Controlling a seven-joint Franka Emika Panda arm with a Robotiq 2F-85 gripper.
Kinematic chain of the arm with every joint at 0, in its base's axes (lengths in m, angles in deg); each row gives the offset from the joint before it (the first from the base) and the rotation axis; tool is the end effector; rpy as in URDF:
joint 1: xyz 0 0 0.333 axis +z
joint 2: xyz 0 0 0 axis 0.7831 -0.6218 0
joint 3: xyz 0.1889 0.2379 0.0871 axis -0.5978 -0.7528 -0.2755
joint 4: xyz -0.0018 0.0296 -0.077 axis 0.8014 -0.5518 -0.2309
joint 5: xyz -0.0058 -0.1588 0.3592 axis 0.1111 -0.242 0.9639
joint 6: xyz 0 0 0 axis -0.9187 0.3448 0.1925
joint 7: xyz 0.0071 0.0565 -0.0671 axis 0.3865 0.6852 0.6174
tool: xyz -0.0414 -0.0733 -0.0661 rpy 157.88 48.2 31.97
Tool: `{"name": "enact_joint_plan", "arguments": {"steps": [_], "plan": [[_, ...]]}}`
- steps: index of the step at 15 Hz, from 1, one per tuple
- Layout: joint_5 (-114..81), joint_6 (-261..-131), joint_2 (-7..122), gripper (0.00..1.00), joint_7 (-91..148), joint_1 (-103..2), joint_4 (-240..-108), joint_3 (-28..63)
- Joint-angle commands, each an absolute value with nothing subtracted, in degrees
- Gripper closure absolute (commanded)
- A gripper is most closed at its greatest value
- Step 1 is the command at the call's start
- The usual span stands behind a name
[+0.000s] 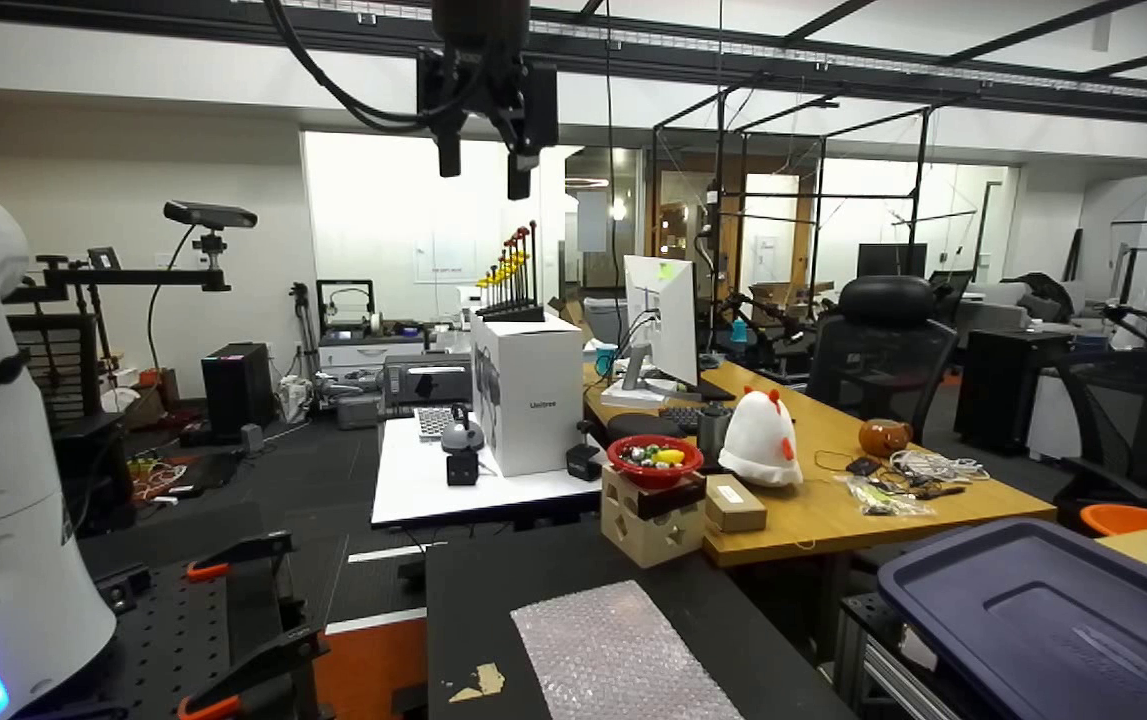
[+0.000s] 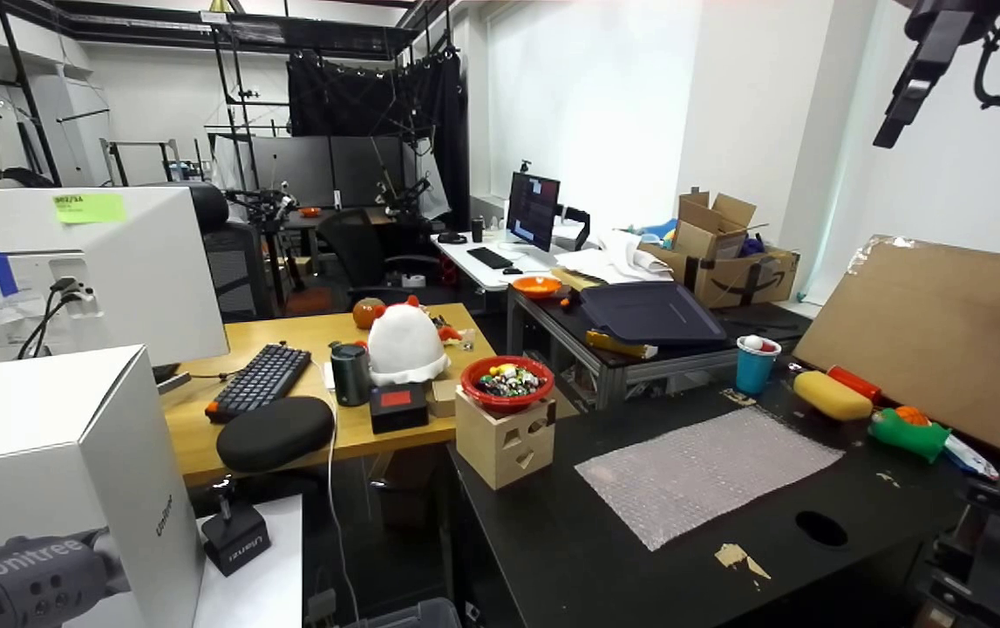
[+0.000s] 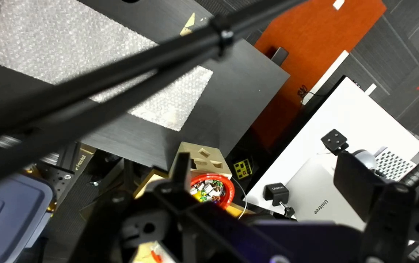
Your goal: Fold the plastic sheet in half on the table.
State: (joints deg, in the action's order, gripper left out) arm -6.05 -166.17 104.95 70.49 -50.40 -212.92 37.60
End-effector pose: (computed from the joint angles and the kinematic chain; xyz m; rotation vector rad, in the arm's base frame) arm 0.3702 -0.1651 0.5393 -2.8140 -0.4011 -0.2642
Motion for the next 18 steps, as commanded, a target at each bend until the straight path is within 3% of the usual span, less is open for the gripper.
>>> {"name": "enact_joint_plan", "arguments": {"steps": [1, 18], "plan": [[-1.9, -163.9, 96.6, 0.0, 70.4, -50.8, -206.9, 36.0], [3.9, -165.0, 55.7, 0.0, 50.4, -56.8, -180.2, 22.0]]}}
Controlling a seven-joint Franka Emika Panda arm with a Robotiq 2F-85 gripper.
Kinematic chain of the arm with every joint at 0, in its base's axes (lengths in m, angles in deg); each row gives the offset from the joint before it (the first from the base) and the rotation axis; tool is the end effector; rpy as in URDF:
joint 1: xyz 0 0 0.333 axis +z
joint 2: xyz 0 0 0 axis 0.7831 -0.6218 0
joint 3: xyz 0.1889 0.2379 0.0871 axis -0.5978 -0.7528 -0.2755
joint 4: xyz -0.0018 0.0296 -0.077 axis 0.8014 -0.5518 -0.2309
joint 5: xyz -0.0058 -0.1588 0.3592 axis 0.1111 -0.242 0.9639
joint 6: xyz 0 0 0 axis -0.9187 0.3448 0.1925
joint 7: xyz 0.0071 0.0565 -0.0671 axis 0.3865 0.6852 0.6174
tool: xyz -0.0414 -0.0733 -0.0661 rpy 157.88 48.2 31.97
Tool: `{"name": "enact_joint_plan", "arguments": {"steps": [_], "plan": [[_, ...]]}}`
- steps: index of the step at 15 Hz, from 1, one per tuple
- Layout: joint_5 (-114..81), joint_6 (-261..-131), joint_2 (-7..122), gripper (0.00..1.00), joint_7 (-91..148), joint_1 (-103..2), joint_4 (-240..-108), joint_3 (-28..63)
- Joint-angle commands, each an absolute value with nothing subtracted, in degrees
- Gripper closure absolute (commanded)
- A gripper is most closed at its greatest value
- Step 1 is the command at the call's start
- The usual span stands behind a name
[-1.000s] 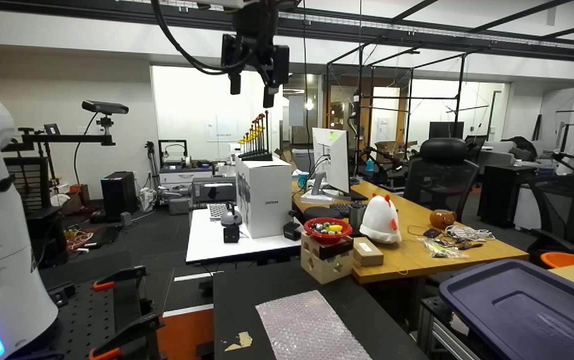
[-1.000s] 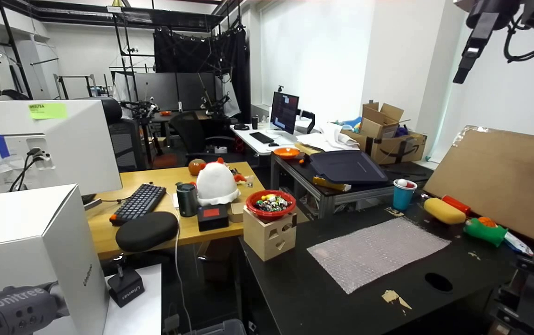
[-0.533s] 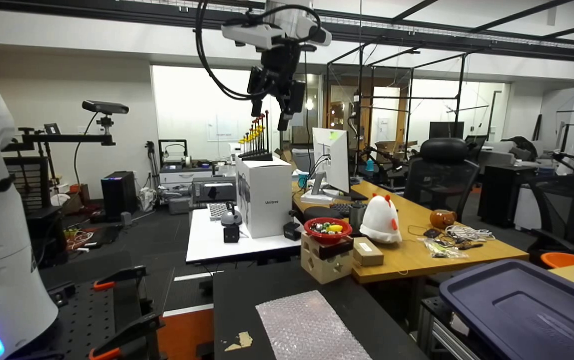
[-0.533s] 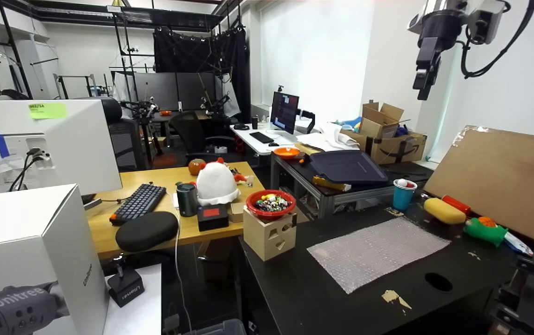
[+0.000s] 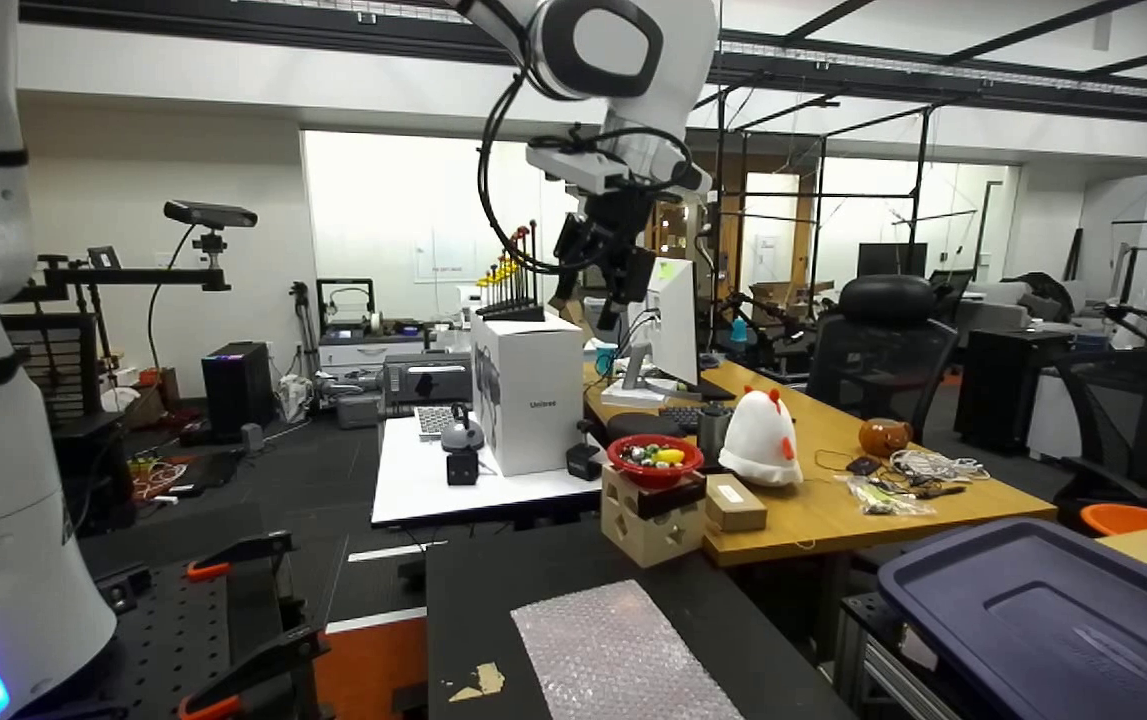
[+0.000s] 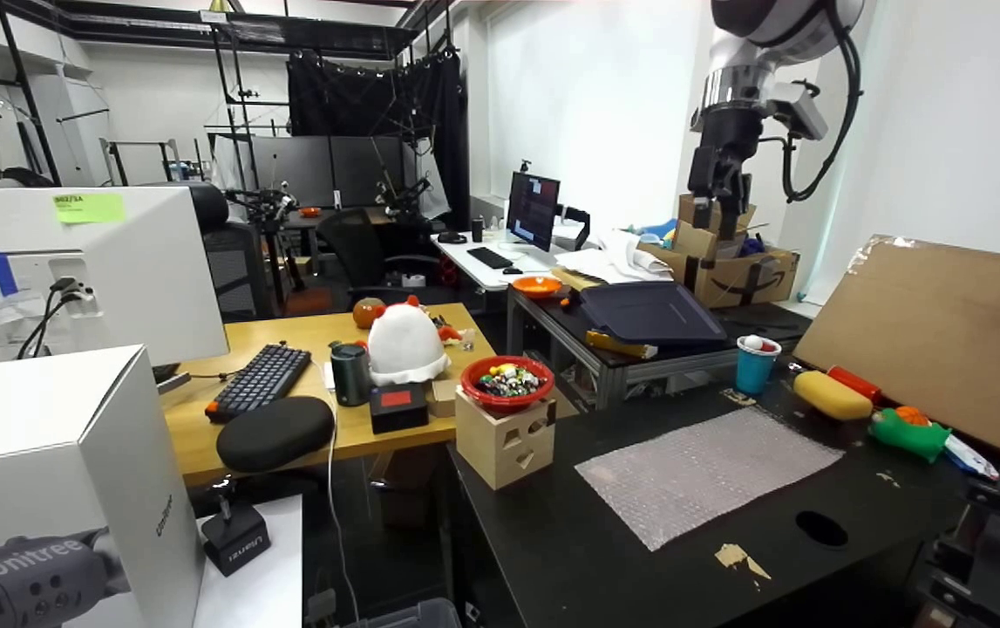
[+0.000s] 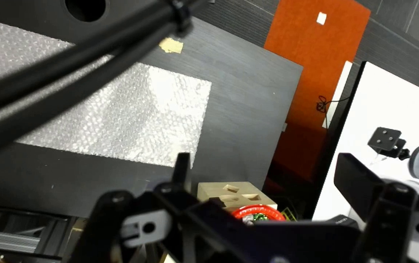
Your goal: Fold the plastic sheet in half on the table.
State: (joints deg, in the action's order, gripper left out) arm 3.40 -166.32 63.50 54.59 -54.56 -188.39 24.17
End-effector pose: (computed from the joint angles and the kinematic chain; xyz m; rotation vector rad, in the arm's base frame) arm 0.5714 -0.1059 0.4045 -2.8308 -0.0561 0.1936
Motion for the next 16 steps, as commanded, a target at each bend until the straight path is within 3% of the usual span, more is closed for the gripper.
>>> {"name": "enact_joint_plan", "arguments": {"steps": [1, 16], "plan": [[3.9, -164.5, 53.2, 0.0, 49.5, -57.5, -177.8, 21.3], [-2.3, -154.0, 26.5, 0.0, 39.9, -61.3, -150.8, 16.6]]}}
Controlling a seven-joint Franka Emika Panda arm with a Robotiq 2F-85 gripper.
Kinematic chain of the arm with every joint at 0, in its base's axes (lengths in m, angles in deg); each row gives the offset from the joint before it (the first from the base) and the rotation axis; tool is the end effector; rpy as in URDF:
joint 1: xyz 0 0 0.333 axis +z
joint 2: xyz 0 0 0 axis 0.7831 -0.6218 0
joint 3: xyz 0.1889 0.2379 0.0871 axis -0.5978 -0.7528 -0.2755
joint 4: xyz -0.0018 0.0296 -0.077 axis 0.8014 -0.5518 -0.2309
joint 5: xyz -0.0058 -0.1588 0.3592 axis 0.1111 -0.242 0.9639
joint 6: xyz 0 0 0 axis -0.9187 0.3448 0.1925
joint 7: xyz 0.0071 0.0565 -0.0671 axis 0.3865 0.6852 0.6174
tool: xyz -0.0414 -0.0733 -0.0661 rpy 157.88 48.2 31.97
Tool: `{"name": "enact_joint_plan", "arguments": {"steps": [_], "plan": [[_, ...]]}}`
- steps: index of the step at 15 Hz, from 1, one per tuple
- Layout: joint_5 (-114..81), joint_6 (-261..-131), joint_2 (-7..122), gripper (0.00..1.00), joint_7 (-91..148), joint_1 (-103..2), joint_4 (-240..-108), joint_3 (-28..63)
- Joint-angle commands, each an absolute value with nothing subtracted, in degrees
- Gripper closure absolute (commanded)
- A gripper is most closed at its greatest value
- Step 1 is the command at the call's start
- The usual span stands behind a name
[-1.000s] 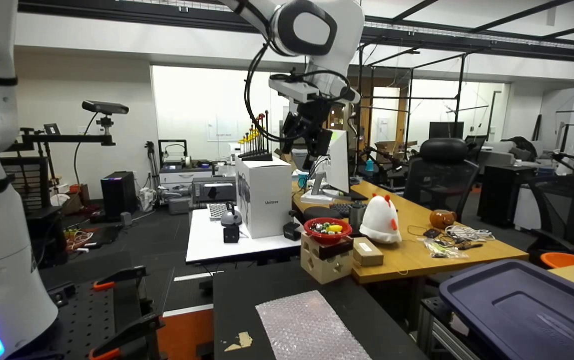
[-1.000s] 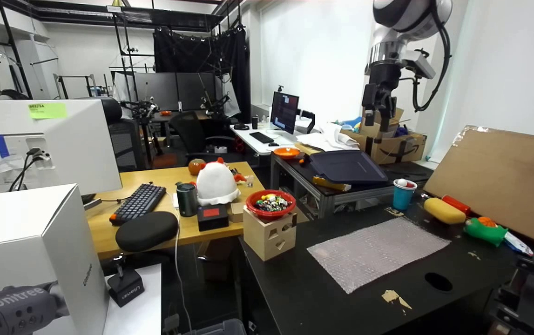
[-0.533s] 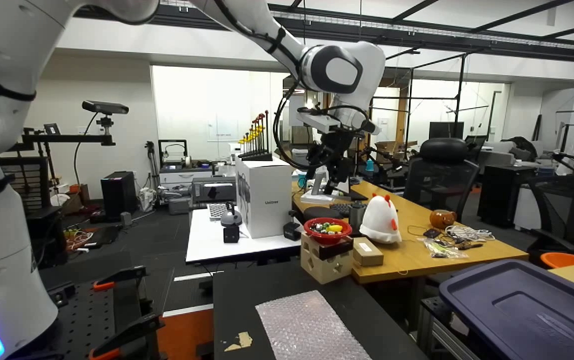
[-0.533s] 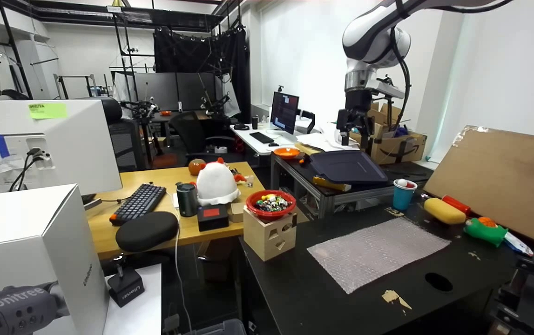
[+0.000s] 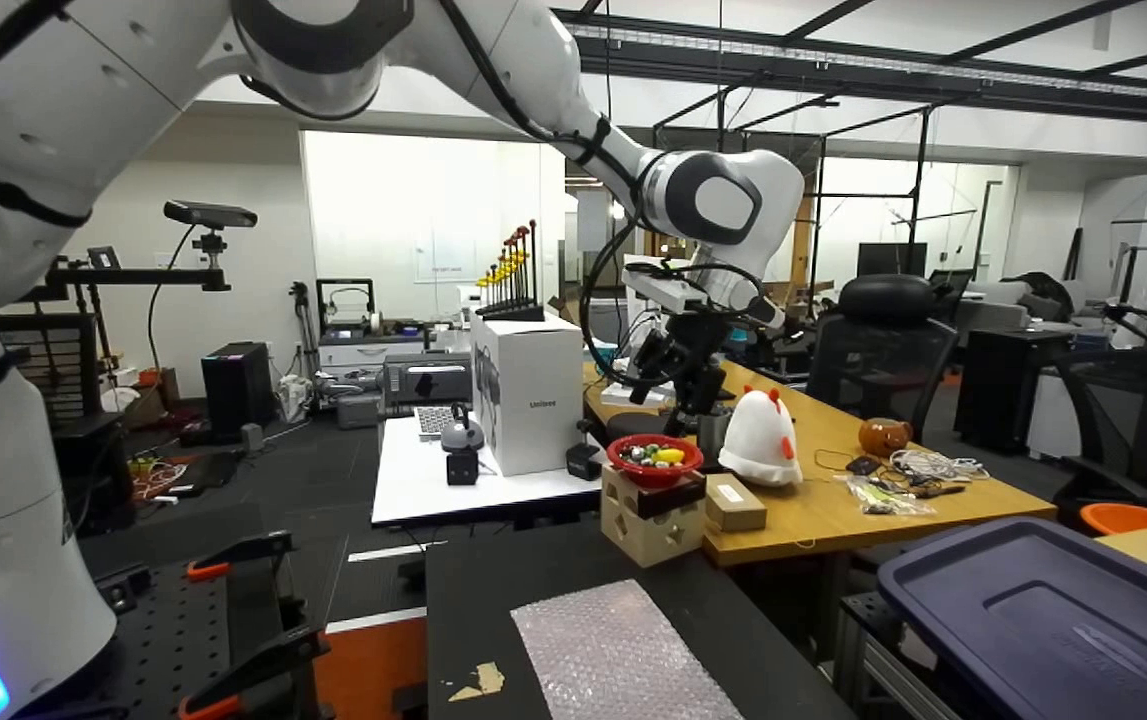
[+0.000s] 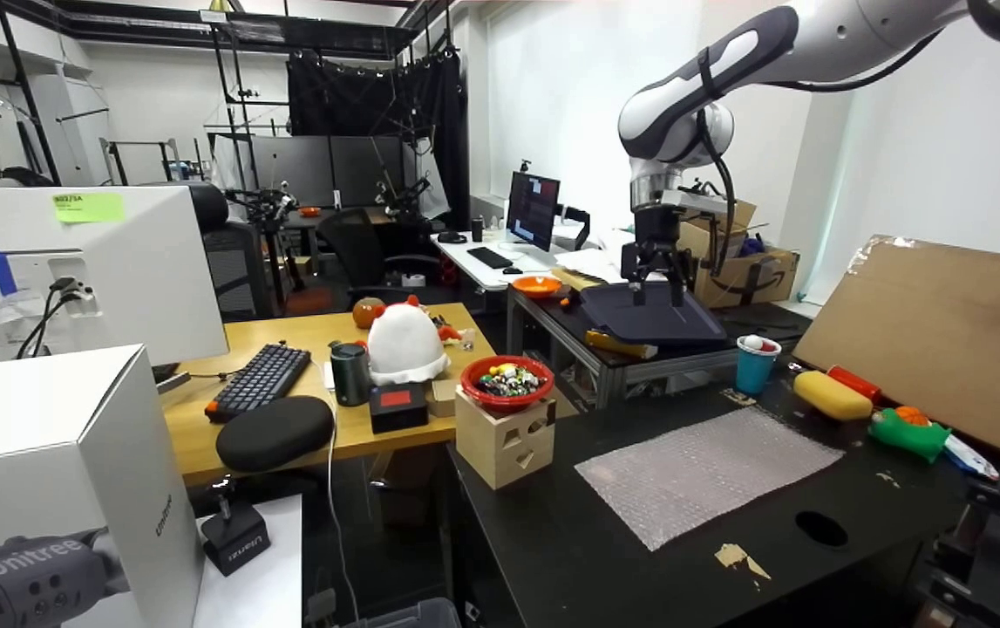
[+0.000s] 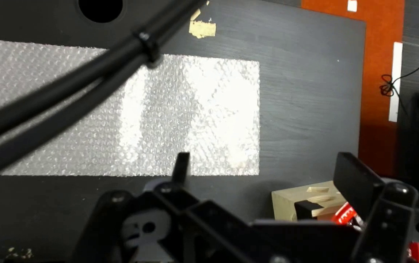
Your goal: Fold the plastic sheet in half on the table.
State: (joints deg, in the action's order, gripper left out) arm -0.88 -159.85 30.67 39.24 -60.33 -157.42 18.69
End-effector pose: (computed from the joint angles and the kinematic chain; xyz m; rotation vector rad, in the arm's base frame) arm 0.6840 -0.1314 0.2603 -2.8723 0.2674 0.4907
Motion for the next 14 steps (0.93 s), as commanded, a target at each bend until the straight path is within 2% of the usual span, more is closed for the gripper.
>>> {"name": "enact_joint_plan", "arguments": {"steps": [1, 7, 14], "plan": [[-2.6, -152.1, 25.1, 0.0, 40.4, -61.5, -149.3, 16.1], [-4.6, -142.4, 16.6, 0.0, 43.5, -60.6, -139.5, 13.9], [-9.4, -141.6, 6.2, 0.0, 38.5, -58.3, -130.7, 15.0]]}}
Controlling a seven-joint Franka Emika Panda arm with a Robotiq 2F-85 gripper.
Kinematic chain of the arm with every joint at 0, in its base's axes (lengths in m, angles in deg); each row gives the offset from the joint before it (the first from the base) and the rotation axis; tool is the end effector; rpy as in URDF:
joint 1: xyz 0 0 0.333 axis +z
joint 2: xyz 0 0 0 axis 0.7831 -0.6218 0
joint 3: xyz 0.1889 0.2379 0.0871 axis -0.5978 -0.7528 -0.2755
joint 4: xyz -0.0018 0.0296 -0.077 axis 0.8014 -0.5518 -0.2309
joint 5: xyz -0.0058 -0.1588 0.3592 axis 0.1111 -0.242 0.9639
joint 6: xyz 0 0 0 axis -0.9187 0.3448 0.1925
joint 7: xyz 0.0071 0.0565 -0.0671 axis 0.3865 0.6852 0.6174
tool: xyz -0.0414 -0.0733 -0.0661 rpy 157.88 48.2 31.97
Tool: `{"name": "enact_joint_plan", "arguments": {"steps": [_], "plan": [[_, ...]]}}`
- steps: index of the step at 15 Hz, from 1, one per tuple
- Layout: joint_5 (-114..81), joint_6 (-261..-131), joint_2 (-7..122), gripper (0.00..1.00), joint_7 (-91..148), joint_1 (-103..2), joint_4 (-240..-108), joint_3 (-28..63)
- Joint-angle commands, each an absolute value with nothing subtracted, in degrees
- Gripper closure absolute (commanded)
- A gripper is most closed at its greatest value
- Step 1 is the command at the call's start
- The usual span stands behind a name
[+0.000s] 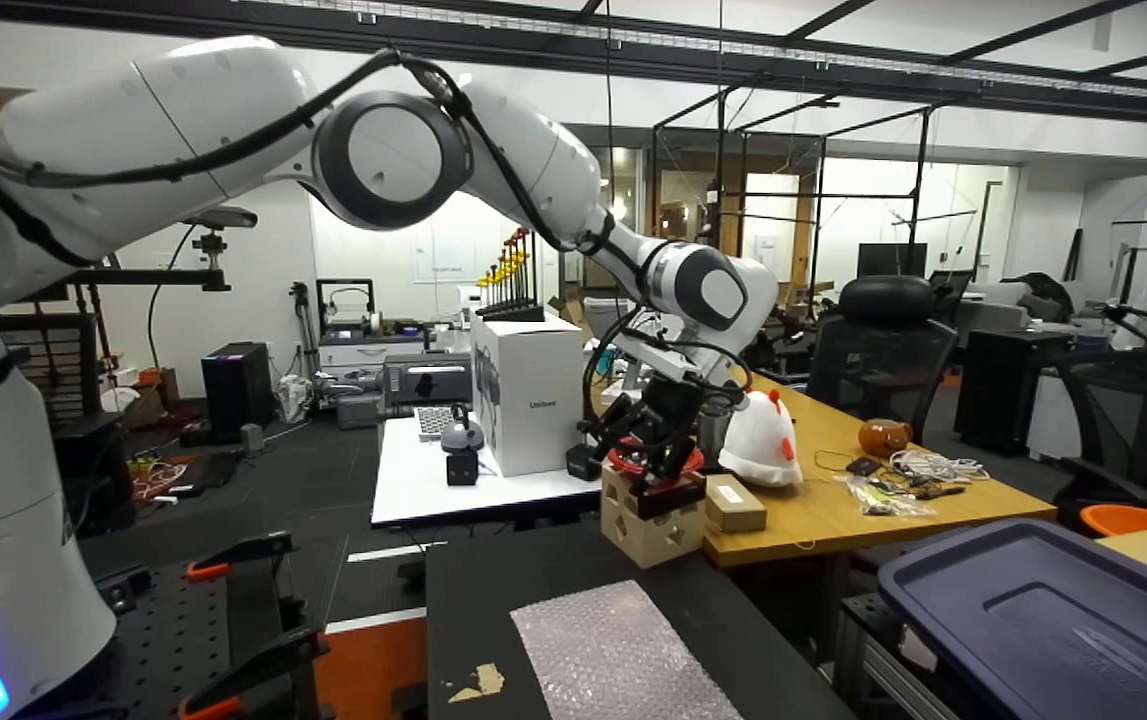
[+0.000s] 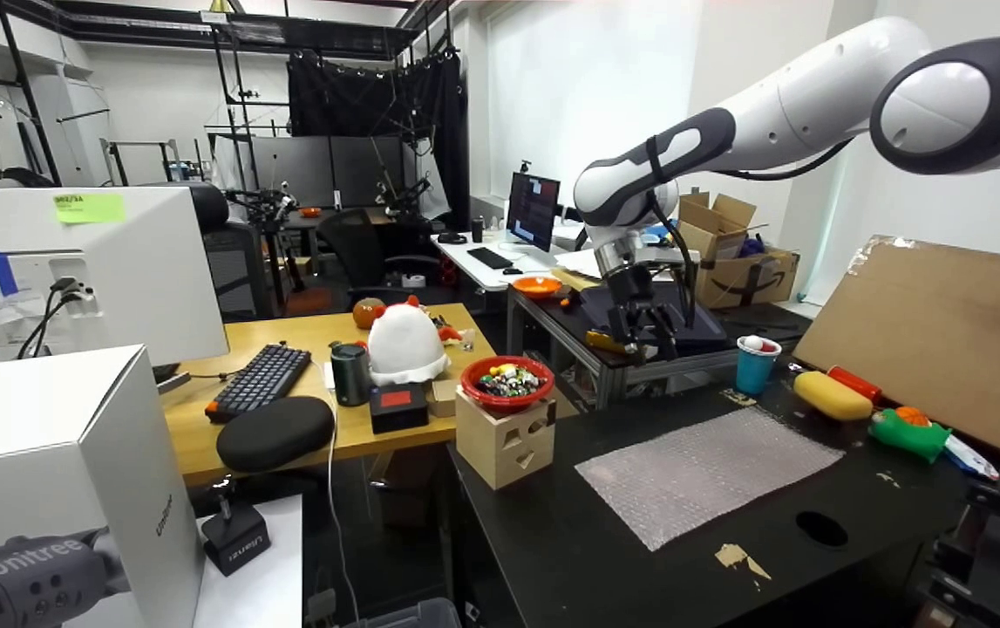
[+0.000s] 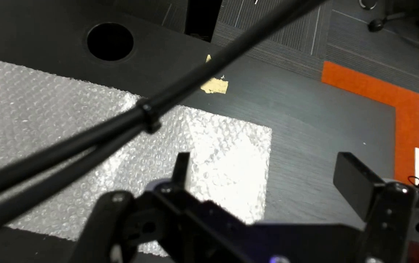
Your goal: Fold the plastic sheet in half on the table.
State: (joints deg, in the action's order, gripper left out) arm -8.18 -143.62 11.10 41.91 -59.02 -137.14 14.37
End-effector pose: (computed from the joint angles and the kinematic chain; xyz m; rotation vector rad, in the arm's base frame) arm 0.6970 -0.0835 0.1537 -2.8167 -0.0061 0.9086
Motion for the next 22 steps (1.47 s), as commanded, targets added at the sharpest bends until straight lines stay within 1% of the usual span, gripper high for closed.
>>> {"name": "enact_joint_plan", "arguments": {"steps": [1, 6, 9, 13, 15, 22], "plan": [[-9.4, -141.6, 4.9, 0.0, 37.6, -58.3, -129.6, 15.0], [-8.0, -143.4, -0.6, 0.0, 31.1, -58.2, -124.3, 14.6], [-7.9, -145.8, -1.9, 0.0, 27.6, -57.6, -123.7, 15.0], [-7.6, -149.5, -1.8, 0.0, 22.9, -57.5, -125.3, 14.9], [-6.8, -148.5, -0.3, 0.0, 22.8, -58.6, -126.0, 14.0], [-7.3, -149.2, -1.7, 0.0, 24.1, -58.8, -124.8, 14.4]]}}
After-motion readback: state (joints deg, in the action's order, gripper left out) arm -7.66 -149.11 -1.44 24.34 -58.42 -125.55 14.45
